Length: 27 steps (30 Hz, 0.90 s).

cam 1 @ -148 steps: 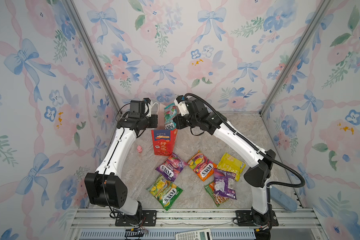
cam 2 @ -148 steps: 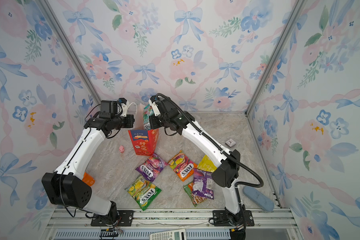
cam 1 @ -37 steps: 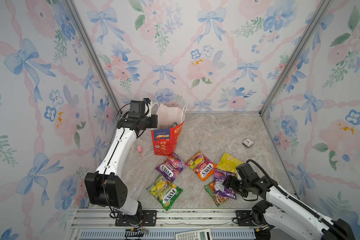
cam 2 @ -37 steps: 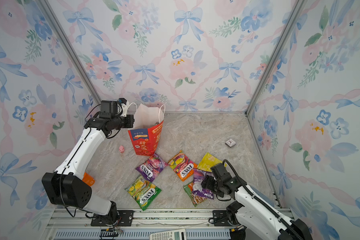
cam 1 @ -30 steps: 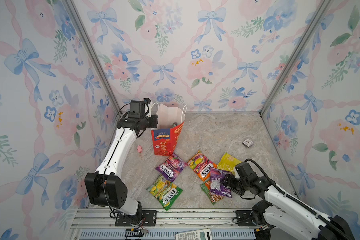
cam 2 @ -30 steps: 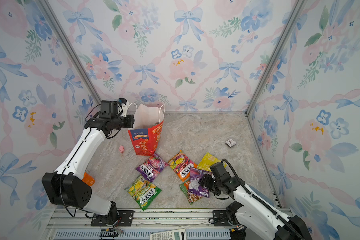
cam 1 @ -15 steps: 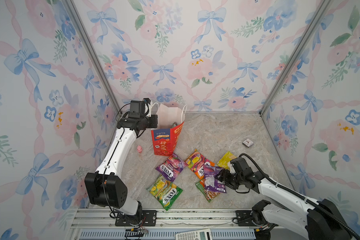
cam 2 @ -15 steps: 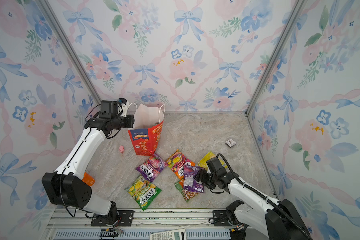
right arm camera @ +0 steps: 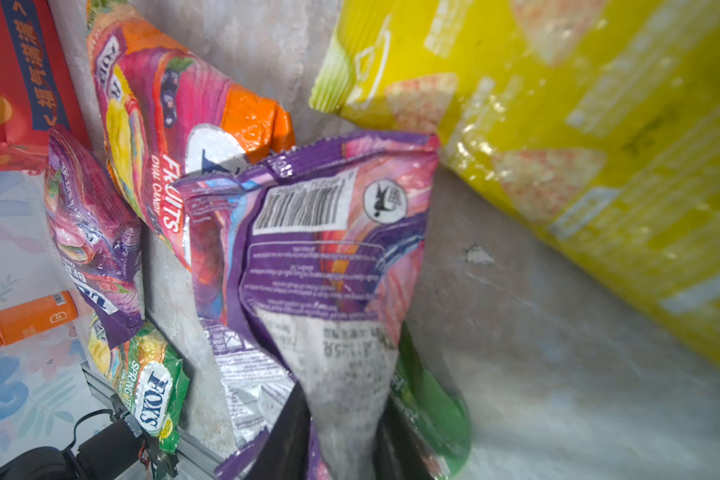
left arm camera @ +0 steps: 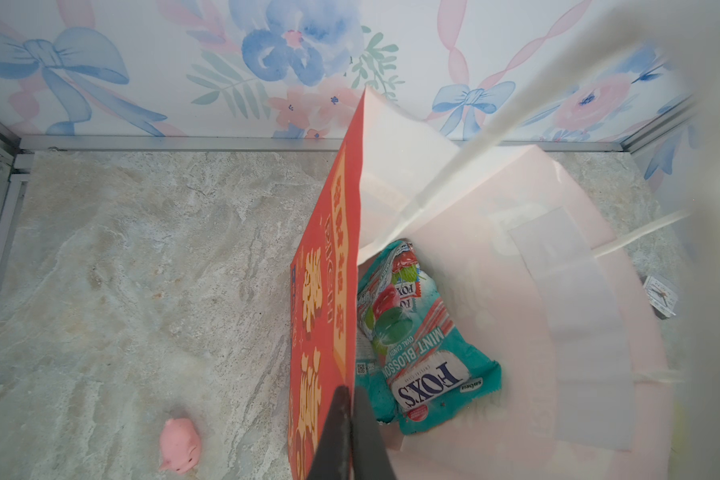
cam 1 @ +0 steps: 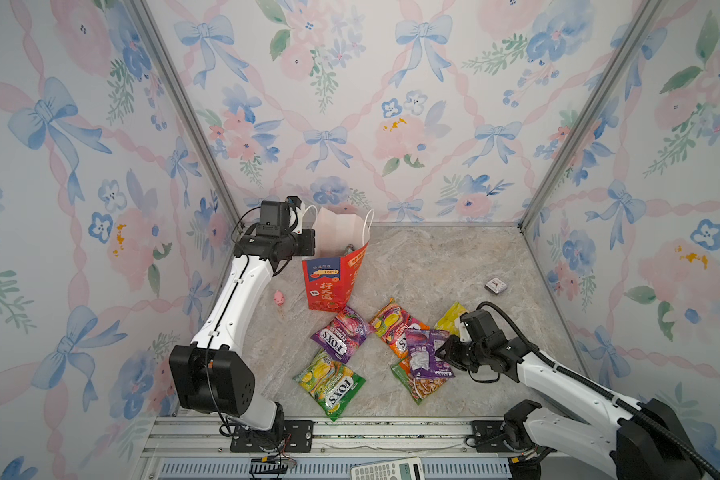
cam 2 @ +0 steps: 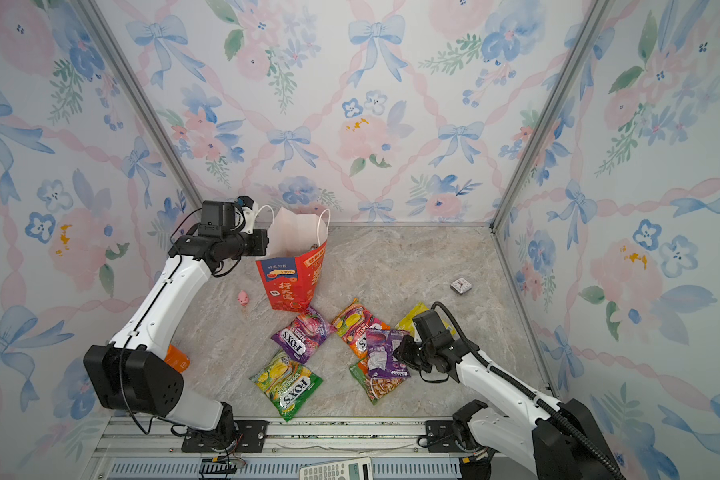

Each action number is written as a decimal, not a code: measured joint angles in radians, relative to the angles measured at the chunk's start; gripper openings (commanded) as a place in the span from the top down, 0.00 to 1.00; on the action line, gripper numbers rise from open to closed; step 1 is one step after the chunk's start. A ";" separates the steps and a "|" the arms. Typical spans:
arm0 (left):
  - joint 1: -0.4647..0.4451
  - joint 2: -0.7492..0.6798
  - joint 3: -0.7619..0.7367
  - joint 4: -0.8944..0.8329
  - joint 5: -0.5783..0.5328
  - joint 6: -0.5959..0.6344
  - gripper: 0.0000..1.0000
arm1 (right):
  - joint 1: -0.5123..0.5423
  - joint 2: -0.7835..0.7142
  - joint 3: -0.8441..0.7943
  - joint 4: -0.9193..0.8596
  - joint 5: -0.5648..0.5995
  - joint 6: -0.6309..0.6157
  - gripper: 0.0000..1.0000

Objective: Place the snacks into the paper bag
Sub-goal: 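Close the right gripper on the purple packet and lift it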

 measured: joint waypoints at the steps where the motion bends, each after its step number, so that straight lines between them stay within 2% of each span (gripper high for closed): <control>1: 0.000 0.000 0.000 0.000 0.000 0.000 1.00 | 0.000 0.000 0.007 -0.006 0.000 -0.007 0.84; 5: 0.000 0.000 0.000 0.000 0.000 0.000 1.00 | 0.000 0.001 0.043 -0.037 0.005 -0.028 0.94; 9: 0.000 0.000 0.000 0.000 0.001 0.000 1.00 | 0.000 0.000 0.089 -0.083 0.024 -0.056 1.00; 20: 0.000 0.000 0.000 0.000 0.003 0.000 1.00 | 0.000 -0.002 0.283 -0.212 0.056 -0.138 1.00; 27: 0.000 0.000 0.000 0.000 0.003 0.000 1.00 | 0.000 0.033 0.427 -0.229 0.073 -0.177 1.00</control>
